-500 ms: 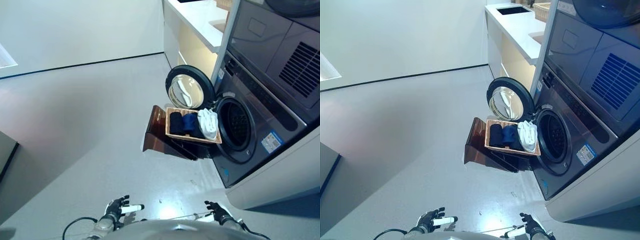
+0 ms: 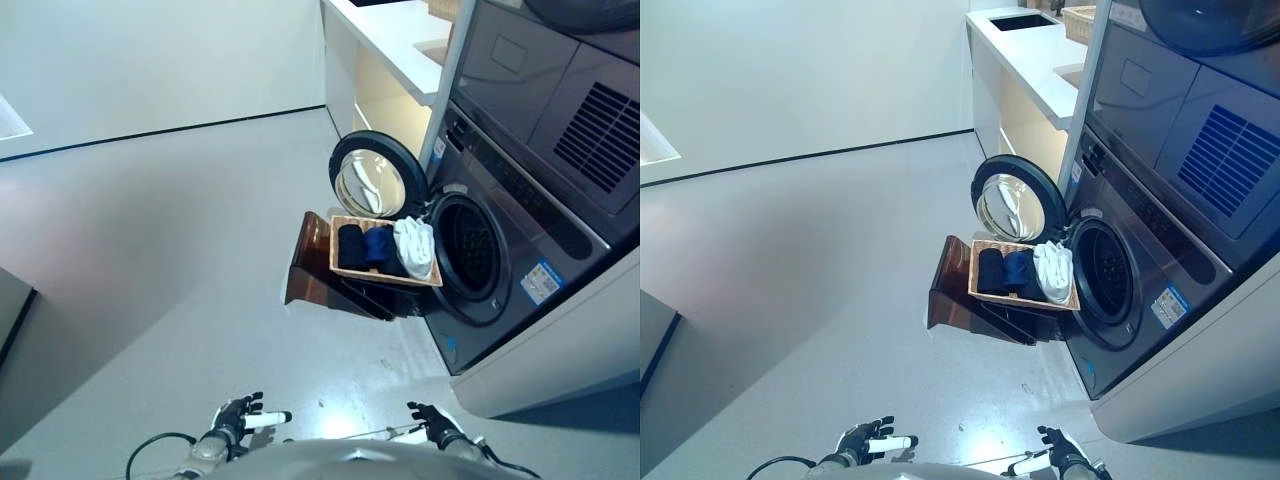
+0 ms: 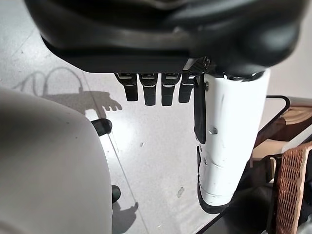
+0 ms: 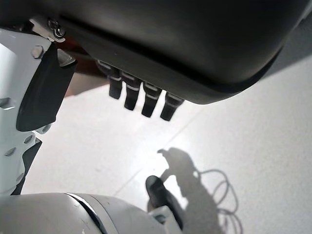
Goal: Pick up the clothes and place them into the washing machine
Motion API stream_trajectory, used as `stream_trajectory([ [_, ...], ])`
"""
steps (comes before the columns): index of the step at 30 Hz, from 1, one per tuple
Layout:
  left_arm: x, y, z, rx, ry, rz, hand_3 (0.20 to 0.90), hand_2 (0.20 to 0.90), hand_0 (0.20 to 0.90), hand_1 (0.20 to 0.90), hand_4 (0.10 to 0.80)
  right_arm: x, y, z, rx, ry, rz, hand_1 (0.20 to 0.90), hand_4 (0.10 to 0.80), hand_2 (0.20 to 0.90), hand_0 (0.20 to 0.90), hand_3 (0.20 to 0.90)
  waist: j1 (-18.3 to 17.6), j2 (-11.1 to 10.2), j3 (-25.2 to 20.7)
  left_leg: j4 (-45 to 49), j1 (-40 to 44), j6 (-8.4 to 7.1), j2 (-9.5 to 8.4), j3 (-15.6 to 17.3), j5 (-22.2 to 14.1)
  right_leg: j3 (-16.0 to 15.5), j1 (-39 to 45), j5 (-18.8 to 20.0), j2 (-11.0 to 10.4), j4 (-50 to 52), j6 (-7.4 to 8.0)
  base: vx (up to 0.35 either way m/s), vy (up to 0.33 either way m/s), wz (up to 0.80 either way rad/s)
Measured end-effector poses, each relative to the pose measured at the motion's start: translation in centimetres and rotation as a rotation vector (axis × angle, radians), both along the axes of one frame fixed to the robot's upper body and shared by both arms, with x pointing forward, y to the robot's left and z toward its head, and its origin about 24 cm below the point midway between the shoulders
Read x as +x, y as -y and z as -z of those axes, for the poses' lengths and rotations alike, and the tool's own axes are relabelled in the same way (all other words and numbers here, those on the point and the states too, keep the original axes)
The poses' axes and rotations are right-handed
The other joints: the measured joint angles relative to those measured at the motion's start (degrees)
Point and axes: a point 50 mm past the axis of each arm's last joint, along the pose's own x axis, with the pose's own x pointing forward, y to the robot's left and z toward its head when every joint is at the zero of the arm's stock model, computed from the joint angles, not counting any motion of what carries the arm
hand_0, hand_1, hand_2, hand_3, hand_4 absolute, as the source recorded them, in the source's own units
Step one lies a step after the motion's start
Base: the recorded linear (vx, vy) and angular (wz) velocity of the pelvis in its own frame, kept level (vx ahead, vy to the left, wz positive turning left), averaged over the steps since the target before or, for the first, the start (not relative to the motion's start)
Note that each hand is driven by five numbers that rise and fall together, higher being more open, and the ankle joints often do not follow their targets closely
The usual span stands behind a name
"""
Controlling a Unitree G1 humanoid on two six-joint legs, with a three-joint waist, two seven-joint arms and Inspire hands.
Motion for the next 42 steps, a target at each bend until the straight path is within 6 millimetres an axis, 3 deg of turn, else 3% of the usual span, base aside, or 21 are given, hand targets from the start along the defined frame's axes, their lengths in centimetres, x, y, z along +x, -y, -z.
stream_trajectory([
  [7,0.1,-0.2,0.0,0.024,0.005,-0.004,0.900,0.900,0.900,0.900,0.800,0.0,0.1,0.0,0.000,0.000,0.010,0.900,0.800,0.900,0.900,0.900,0.1,-0.1,0.0,0.0,-0.2,0.03,-0.04,0.0,0.0,-0.1,-0.1,0.0,-0.1,0.0,-0.01,0.033,0.029,0.01],
  [13,-0.1,-0.8,0.0,0.053,0.002,-0.105,0.900,0.900,0.900,0.900,0.800,0.0,0.7,-0.1,0.029,0.038,0.198,0.900,0.800,0.900,0.900,0.900,0.1,-0.5,-0.4,0.0,-0.6,0.26,-0.24,0.3,-0.3,-0.1,-0.9,-0.1,-0.3,0.2,0.09,0.040,0.072,-0.01],
  [17,-0.1,-0.7,0.0,0.052,-0.004,-0.089,0.900,0.900,0.900,0.900,0.800,0.2,1.0,-0.2,0.028,0.045,0.223,0.900,0.800,0.900,0.900,0.900,0.2,-0.6,-0.4,0.2,-0.8,0.44,-0.99,0.8,-1.0,0.7,-2.3,-1.4,-0.8,2.5,0.68,0.066,0.114,-0.09],
  [22,1.0,-0.4,-0.2,0.058,0.022,-0.041,0.900,0.900,0.900,0.900,0.800,0.3,1.5,-0.4,0.024,0.075,0.321,0.900,0.800,0.900,0.900,0.900,0.0,-1.0,0.0,0.4,-0.6,2.37,-2.46,0.5,-1.7,1.0,-6.7,-6.4,-3.0,13.5,2.10,0.093,0.145,0.03],
  [24,2.5,-0.5,-0.6,0.076,0.057,0.016,0.900,0.900,0.900,0.900,0.800,0.5,1.7,-0.5,0.026,0.091,0.366,0.900,0.800,0.900,0.900,0.900,-0.5,-1.9,1.0,0.3,0.3,3.80,-4.47,-0.1,-2.6,1.2,-9.4,-9.8,-5.3,22.5,3.49,0.136,0.183,0.19],
  [27,3.8,-1.1,-1.1,0.100,0.101,0.059,0.900,0.900,0.900,0.900,0.800,2.1,1.6,-0.8,0.027,0.142,0.384,0.900,0.800,0.900,0.900,0.900,-1.7,-2.1,4.1,0.4,2.5,5.66,-4.82,-2.2,-2.4,2.5,-18.2,-8.8,-6.4,40.8,4.22,0.195,0.082,0.21],
  [29,3.8,-1.7,-1.2,0.115,0.103,0.051,0.900,0.900,0.900,0.900,0.800,2.5,1.4,-0.9,0.023,0.163,0.394,0.900,0.800,0.900,0.900,0.900,-2.1,-2.2,4.3,0.1,2.3,6.46,-4.89,-3.0,-2.9,4.2,-20.3,-8.9,-5.3,37.8,3.97,0.290,-0.021,0.17],
  [30,3.8,-2.2,-1.2,0.118,0.104,0.020,0.900,0.900,0.900,0.900,0.800,3.0,1.7,-1.2,0.035,0.201,0.448,0.900,0.800,0.900,0.900,0.900,-2.4,-2.6,4.9,0.2,2.3,6.70,-4.96,-3.4,-3.1,3.9,-21.2,-8.6,-4.6,31.5,3.66,0.337,-0.076,0.13],
  [32,3.6,-2.6,-1.2,0.122,0.101,-0.049,0.900,0.900,0.900,0.900,0.800,3.9,2.2,-1.6,0.033,0.260,0.539,0.900,0.800,0.900,0.900,0.900,-3.5,-2.4,5.8,0.7,2.1,6.50,-5.04,-4.5,-3.5,3.6,-21.5,-6.6,-4.7,20.6,3.97,0.286,-0.080,0.36],
  [33,3.5,-2.8,-1.2,0.128,0.101,-0.064,0.900,0.900,0.900,0.900,0.800,3.8,2.5,-1.7,0.021,0.266,0.576,0.900,0.800,0.900,0.900,0.900,-3.6,-2.4,5.7,0.7,1.8,6.15,-5.00,-5.1,-3.7,3.0,-22.2,-5.0,-5.1,16.8,5.10,0.409,-0.133,0.56],
  [34,3.4,-2.9,-1.2,0.135,0.101,-0.069,0.900,0.900,0.900,0.900,0.800,3.4,2.7,-1.5,0.014,0.253,0.613,0.900,0.800,0.900,0.900,0.900,-3.5,-2.8,5.6,0.6,2.4,5.35,-4.65,-5.8,-4.6,-0.3,-22.0,-2.2,-6.4,11.0,6.24,0.414,-0.133,0.45],
  [36,3.2,-2.9,-1.1,0.143,0.098,-0.078,0.900,0.900,0.900,0.900,0.800,3.3,2.8,-1.6,0.009,0.256,0.638,0.900,0.800,0.900,0.900,0.900,-3.4,-2.8,5.4,0.5,2.6,4.18,-4.06,-6.2,-5.4,-2.4,-22.0,-0.2,-6.5,7.2,6.68,0.267,-0.091,0.29],
  [38,2.5,-3.1,-1.0,0.154,0.079,-0.085,0.900,0.900,0.900,0.900,0.800,3.4,2.8,-1.6,0.009,0.258,0.638,0.900,0.800,0.900,0.900,0.900,-3.8,-2.9,4.7,-0.2,4.0,1.88,-2.70,-8.2,-6.8,-1.9,-21.4,3.2,-6.0,5.5,6.45,0.352,-0.172,0.48],
  [39,1.8,-2.6,-0.7,0.146,0.056,-0.093,0.900,0.900,0.900,0.900,0.800,3.0,3.1,-1.5,-0.001,0.251,0.643,0.900,0.800,0.900,0.900,0.900,-5.3,-1.1,4.2,-0.4,5.9,0.27,0.97,-9.8,-8.6,-1.3,-18.3,4.9,-2.8,5.4,5.36,0.338,-0.201,0.76],
  [40,1.5,-2.1,-0.5,0.138,0.048,-0.096,0.900,0.900,0.900,0.900,0.800,2.2,3.2,-1.4,-0.010,0.232,0.651,0.900,0.800,0.900,0.900,0.900,-5.8,-0.7,3.1,0.3,7.7,-1.11,2.48,-9.4,-9.0,-0.8,-16.1,5.5,-0.6,5.0,4.11,0.210,-0.135,0.81],
  [41,1.4,-1.7,-0.5,0.128,0.055,-0.101,0.900,0.900,0.900,0.900,0.800,2.1,3.3,-1.4,-0.016,0.229,0.653,0.900,0.800,0.900,0.900,0.900,-5.6,-0.6,2.1,1.6,8.3,-2.41,3.19,-8.6,-9.6,-0.6,-15.2,6.0,0.2,5.0,1.59,0.265,-0.185,0.41],
  [42,1.5,-1.2,-0.5,0.115,0.064,-0.100,0.900,0.900,0.900,0.900,0.800,2.0,3.6,-1.4,-0.022,0.232,0.650,0.900,0.800,0.900,0.900,0.900,-5.4,-1.1,0.8,4.3,8.1,-3.89,2.83,-8.1,-10.8,-0.7,-14.9,7.1,0.5,5.1,-1.99,0.269,-0.189,0.02],
])
